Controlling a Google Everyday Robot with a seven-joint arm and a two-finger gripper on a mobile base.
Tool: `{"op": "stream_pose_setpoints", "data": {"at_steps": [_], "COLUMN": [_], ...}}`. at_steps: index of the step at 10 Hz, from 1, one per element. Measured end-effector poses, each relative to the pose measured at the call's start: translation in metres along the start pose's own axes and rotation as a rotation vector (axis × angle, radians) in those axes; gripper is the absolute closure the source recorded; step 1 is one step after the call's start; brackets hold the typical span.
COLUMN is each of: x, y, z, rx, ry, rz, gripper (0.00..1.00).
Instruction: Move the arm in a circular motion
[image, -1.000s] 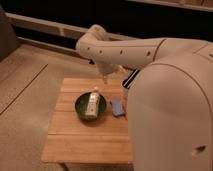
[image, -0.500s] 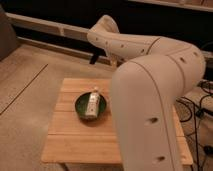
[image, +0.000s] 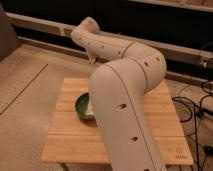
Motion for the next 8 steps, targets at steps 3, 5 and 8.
{"op": "stream_pose_setpoints", "data": {"at_steps": [3, 5, 8], "x": [0.002, 0.021, 0.069], "y": [0.091, 0.133, 0.142], "z": [-0.030, -0.048, -0.061], "rx": [-0.182, -0.258, -0.264], "ry": [-0.043, -0.043, -0.001], "rz": [-0.136, -0.210, -0.280], "gripper": [0.35, 0.35, 0.35]}}
